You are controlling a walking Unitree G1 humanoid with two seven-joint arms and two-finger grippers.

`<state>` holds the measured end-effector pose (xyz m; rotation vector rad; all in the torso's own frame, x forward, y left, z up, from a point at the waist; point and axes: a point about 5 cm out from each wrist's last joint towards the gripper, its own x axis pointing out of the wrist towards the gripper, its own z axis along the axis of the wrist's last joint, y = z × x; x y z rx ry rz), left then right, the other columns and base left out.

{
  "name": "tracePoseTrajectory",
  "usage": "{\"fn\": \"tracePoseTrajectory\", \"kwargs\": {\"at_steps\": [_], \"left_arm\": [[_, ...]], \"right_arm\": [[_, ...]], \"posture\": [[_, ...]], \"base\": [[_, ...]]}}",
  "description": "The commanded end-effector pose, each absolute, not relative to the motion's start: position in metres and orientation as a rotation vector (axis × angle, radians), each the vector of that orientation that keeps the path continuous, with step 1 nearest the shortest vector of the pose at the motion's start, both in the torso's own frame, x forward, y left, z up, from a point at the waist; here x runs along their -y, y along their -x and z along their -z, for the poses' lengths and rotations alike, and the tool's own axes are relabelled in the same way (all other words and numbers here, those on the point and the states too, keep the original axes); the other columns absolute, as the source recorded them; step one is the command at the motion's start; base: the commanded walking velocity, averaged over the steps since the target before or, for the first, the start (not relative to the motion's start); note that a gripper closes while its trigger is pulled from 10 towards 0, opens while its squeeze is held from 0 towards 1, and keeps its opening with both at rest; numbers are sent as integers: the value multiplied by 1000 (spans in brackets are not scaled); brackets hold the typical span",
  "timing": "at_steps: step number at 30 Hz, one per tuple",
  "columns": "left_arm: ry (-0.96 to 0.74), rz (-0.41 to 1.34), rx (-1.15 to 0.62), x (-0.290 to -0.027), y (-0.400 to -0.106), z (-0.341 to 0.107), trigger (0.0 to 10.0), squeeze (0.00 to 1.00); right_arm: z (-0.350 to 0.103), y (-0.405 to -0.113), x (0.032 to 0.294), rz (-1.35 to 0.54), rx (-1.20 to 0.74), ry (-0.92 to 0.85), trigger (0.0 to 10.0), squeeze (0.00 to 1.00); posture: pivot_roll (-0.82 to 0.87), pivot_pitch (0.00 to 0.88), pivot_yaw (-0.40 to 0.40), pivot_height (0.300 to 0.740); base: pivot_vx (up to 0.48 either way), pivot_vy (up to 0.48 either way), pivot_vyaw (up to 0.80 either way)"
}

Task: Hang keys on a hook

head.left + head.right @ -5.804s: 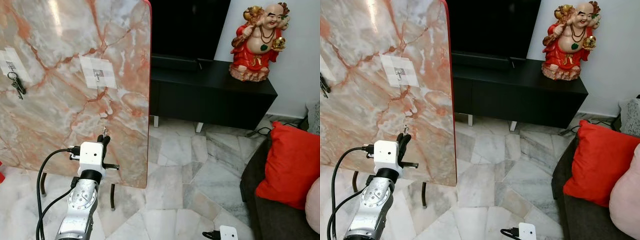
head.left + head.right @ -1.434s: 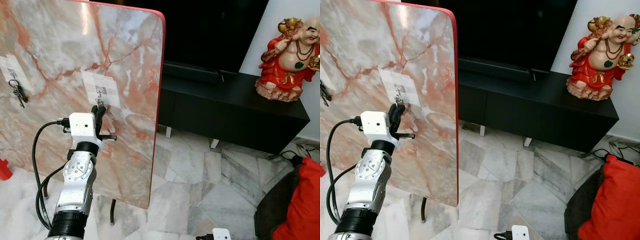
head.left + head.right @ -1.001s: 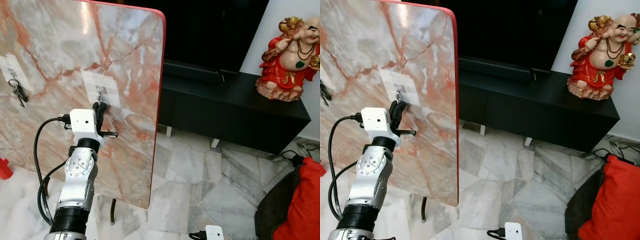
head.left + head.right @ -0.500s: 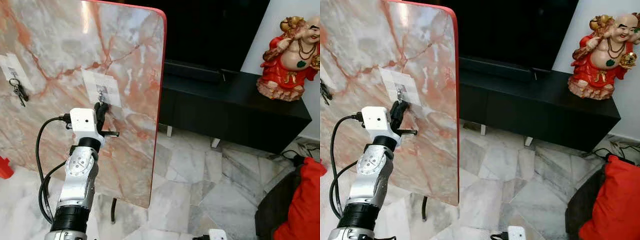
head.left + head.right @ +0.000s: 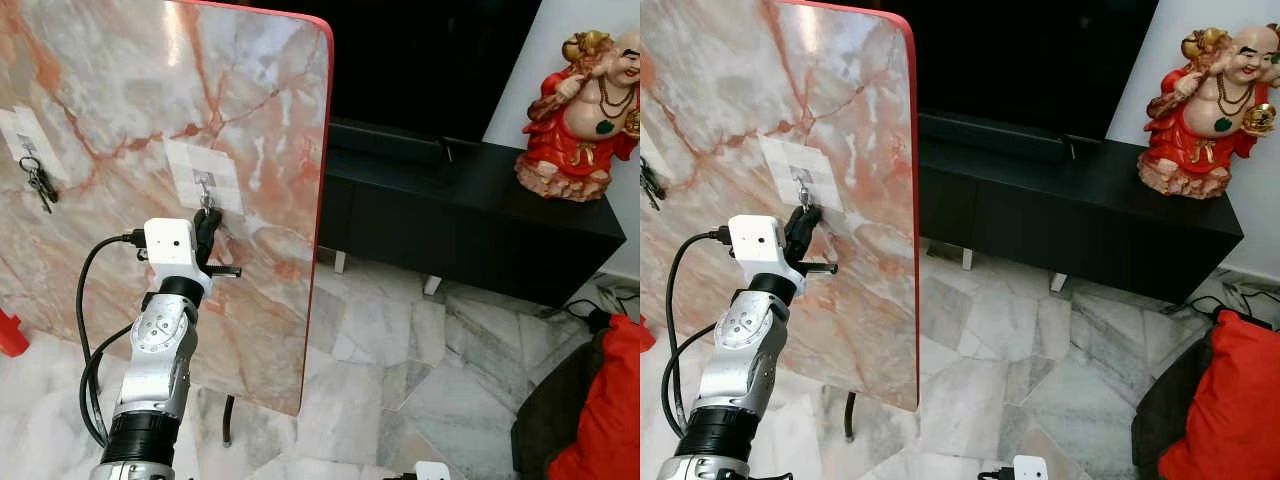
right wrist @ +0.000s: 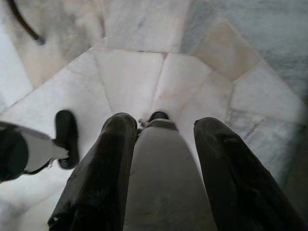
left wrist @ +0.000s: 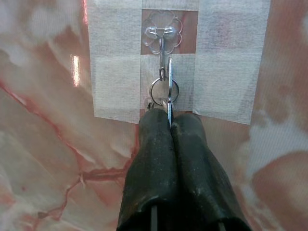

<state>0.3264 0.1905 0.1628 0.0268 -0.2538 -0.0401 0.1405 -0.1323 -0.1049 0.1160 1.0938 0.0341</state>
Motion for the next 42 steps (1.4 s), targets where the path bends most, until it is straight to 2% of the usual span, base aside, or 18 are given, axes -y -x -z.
{"fn": "tracePoseTrajectory", "kwargs": {"at_steps": [1,2,13,25,36,40,41,42], "left_arm": [[-19,60,252,-186,-326,-162,10000,451],[-15,58,256,-186,-326,-163,10000,1000],[6,62,273,-186,-326,-166,10000,1000],[20,90,275,-182,-321,-164,10000,1000],[26,130,229,-180,-299,-148,10000,1000],[-12,140,141,-185,-286,-123,10000,1000],[-12,135,93,-188,-281,-111,10000,933],[-19,130,73,-190,-279,-106,10000,224]], "right_arm": [[103,-145,130,-30,-1089,-114,10000,0],[103,-146,129,-31,-1088,-115,10000,0],[101,-150,125,-30,-1082,-115,10000,0],[101,-152,133,-22,-1079,-110,10000,0],[101,-154,135,-19,-1079,-109,10000,0],[100,-154,136,-17,-1078,-109,10000,0],[100,-154,136,-17,-1077,-109,10000,0],[100,-155,136,-17,-1077,-108,10000,0]], "posture": [[73,12,-96,740],[73,13,-96,740],[71,12,-94,740],[72,13,-93,740],[70,12,-88,740],[71,9,-88,740],[70,8,-89,740],[72,7,-89,740]], "base": [[0,0,0],[0,0,0],[0,0,0],[0,0,0],[0,0,0],[0,0,0],[0,0,0],[0,0,0]]}}
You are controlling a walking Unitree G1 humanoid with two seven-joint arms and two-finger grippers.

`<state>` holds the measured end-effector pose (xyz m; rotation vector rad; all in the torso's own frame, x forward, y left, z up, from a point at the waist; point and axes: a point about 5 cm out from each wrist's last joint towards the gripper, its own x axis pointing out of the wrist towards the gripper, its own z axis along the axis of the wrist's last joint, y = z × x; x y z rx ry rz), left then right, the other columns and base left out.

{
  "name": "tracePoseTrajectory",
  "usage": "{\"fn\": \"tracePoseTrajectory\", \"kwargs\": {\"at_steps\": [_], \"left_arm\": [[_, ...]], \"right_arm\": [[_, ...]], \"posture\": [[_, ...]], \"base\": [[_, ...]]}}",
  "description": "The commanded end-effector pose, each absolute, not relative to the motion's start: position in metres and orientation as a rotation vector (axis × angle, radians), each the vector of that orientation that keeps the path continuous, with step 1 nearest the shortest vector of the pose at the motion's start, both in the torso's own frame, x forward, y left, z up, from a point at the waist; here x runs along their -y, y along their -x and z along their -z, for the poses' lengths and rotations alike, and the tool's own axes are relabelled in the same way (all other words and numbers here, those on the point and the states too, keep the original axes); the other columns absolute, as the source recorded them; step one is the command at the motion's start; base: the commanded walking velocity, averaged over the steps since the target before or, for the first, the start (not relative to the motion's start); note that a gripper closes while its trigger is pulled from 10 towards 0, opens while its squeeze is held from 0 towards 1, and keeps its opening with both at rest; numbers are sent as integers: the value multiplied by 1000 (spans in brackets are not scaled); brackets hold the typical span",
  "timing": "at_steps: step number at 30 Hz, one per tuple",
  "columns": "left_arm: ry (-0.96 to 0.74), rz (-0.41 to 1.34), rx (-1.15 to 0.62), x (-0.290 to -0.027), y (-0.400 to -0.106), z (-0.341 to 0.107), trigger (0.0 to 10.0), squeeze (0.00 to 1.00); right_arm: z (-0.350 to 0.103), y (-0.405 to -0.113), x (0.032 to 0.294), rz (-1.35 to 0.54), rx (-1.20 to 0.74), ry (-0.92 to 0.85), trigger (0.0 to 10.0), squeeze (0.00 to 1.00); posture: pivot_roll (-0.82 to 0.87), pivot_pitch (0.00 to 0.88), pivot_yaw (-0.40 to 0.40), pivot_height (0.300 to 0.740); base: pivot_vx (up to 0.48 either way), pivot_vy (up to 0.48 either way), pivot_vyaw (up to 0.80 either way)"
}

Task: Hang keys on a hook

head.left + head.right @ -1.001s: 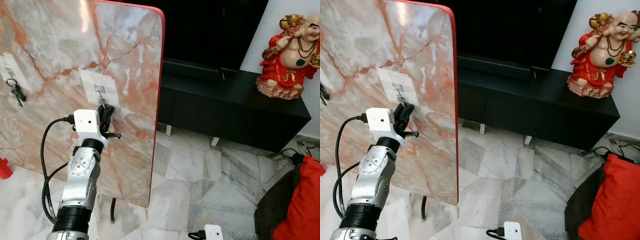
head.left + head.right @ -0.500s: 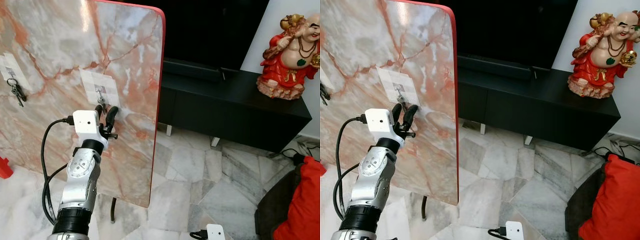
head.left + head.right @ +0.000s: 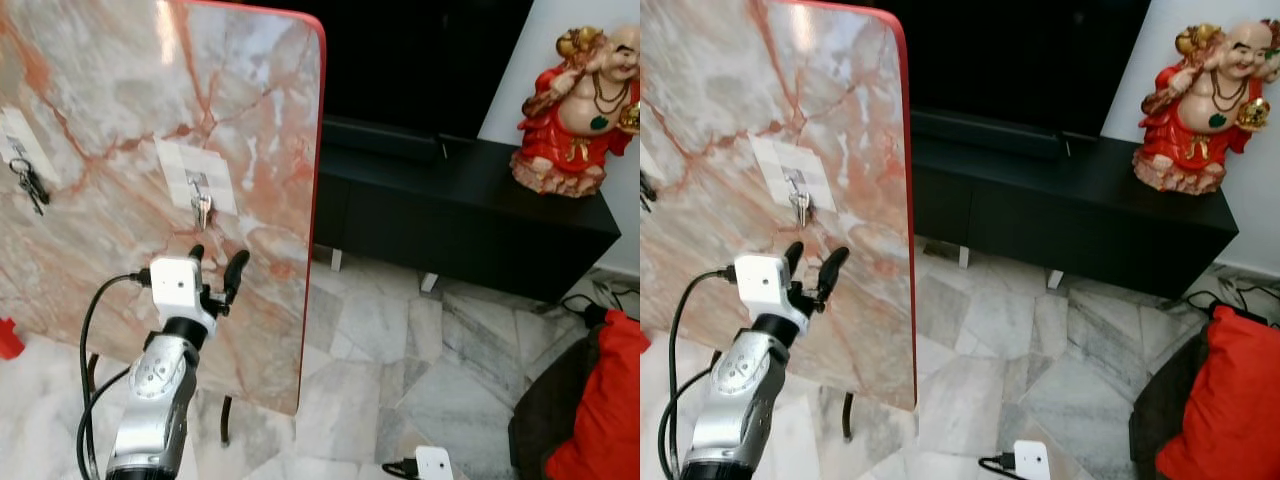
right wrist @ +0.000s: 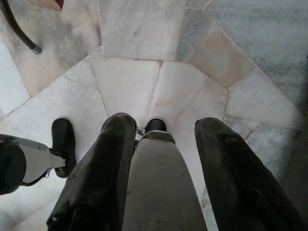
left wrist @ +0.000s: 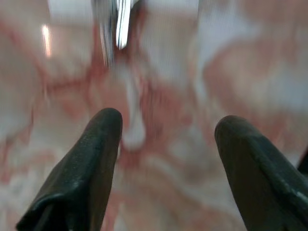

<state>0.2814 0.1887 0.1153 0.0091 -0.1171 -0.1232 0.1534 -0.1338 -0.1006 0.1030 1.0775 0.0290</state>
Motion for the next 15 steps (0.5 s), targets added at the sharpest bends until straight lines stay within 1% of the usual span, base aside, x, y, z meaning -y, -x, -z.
{"fn": "tracePoseTrajectory", "kwargs": {"at_steps": [1,5,6,8,10,13,14,15], "left_arm": [[-23,123,54,-192,-278,-102,10000,0],[-11,62,-76,-207,-270,-69,10000,0],[-11,37,-131,-212,-267,-56,10000,0],[-8,23,-161,-215,-266,-48,10000,0],[-1,-18,-294,-223,-257,-18,10000,0],[-19,-35,-467,-227,-240,15,10000,0],[-19,-35,-467,-227,-240,15,10000,0],[-1,-56,-538,-229,-233,27,10000,0]], "right_arm": [[100,-155,136,-18,-1077,-108,10000,0],[100,-155,136,-20,-1076,-107,10000,0],[100,-155,136,-19,-1076,-107,10000,0],[100,-156,136,-19,-1076,-107,10000,0],[99,-157,136,-19,-1073,-107,10000,0],[98,-159,136,-17,-1068,-107,10000,0],[98,-159,136,-17,-1068,-107,10000,0],[98,-161,138,-7,-1062,-112,10000,0]], "posture": [[72,7,-89,740],[75,3,-93,740],[75,3,-93,740],[79,0,-97,740],[77,0,-97,740],[66,0,-96,740],[66,0,-96,740],[64,0,-96,740]], "base": [[0,0,0],[0,0,0],[0,0,0],[0,0,0],[0,0,0],[0,0,0],[0,0,0],[0,0,0]]}}
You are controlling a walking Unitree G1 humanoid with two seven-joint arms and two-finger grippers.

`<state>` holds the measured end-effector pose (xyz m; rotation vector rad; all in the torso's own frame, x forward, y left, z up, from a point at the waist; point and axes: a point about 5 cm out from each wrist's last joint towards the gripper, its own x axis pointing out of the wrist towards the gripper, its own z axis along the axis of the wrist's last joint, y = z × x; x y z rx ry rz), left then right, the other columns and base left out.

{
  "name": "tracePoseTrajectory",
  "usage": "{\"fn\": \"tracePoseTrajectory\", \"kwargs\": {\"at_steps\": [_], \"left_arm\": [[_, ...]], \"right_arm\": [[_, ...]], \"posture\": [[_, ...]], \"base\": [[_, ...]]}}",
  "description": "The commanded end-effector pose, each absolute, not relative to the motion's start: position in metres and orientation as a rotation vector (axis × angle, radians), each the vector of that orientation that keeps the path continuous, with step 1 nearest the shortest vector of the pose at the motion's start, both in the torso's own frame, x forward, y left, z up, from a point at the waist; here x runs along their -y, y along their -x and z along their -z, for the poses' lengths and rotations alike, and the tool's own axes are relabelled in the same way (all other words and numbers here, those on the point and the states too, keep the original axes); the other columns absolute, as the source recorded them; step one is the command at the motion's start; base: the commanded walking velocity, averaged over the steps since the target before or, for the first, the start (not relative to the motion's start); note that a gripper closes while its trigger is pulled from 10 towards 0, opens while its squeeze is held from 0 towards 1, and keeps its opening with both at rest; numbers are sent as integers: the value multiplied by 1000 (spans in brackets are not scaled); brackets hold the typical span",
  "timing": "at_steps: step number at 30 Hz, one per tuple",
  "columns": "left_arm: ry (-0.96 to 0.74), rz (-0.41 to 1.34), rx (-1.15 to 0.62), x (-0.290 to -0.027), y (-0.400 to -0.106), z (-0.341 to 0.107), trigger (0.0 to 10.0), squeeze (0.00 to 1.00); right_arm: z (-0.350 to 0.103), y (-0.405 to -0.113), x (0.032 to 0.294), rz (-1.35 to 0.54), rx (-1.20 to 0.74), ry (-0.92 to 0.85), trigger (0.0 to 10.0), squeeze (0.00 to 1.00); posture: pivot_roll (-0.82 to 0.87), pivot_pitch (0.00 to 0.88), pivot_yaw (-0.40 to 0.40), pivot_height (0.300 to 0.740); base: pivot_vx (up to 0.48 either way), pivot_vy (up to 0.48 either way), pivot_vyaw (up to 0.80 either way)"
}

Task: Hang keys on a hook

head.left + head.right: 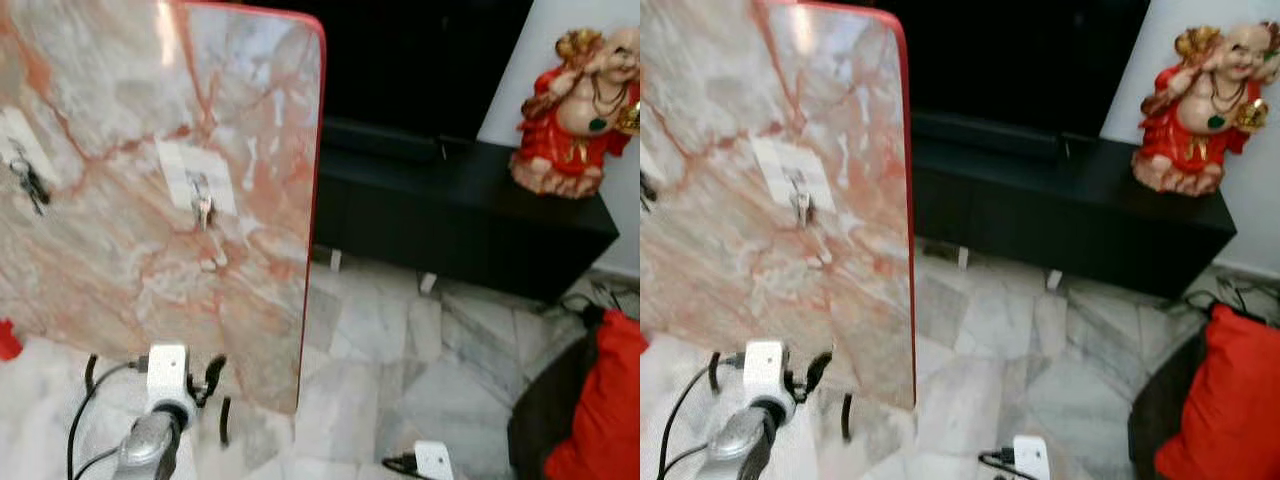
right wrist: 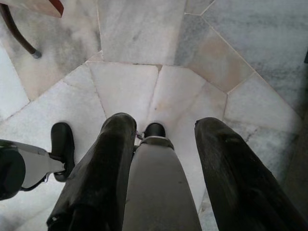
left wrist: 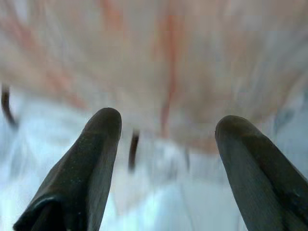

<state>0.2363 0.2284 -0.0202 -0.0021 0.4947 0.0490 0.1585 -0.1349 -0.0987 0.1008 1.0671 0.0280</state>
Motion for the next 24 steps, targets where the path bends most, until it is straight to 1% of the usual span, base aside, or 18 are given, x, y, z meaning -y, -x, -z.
{"fn": "tracePoseTrajectory", "kwargs": {"at_steps": [1,4,9,12,24], "left_arm": [[-6,-59,-577,-228,-228,33,10000,0],[-13,-72,-690,-227,-213,50,10000,0],[-47,-68,-786,-224,-197,65,10000,0],[-61,-72,-827,-223,-189,70,10000,0],[-100,-65,-858,-222,-181,76,10000,0]], "right_arm": [[98,-162,139,-5,-1061,-111,10000,0],[98,-161,142,4,-1058,-109,10000,0],[99,-156,154,25,-1059,-113,10000,0],[99,-156,154,36,-1054,-135,10000,0],[99,-157,153,24,-1056,-143,10000,0]], "posture": [[64,0,-96,740],[60,0,-100,740],[53,0,-103,740],[52,0,-102,740],[59,0,-93,740]], "base": [[0,0,0],[0,0,0],[0,0,0],[0,0,0],[0,0,0]]}}
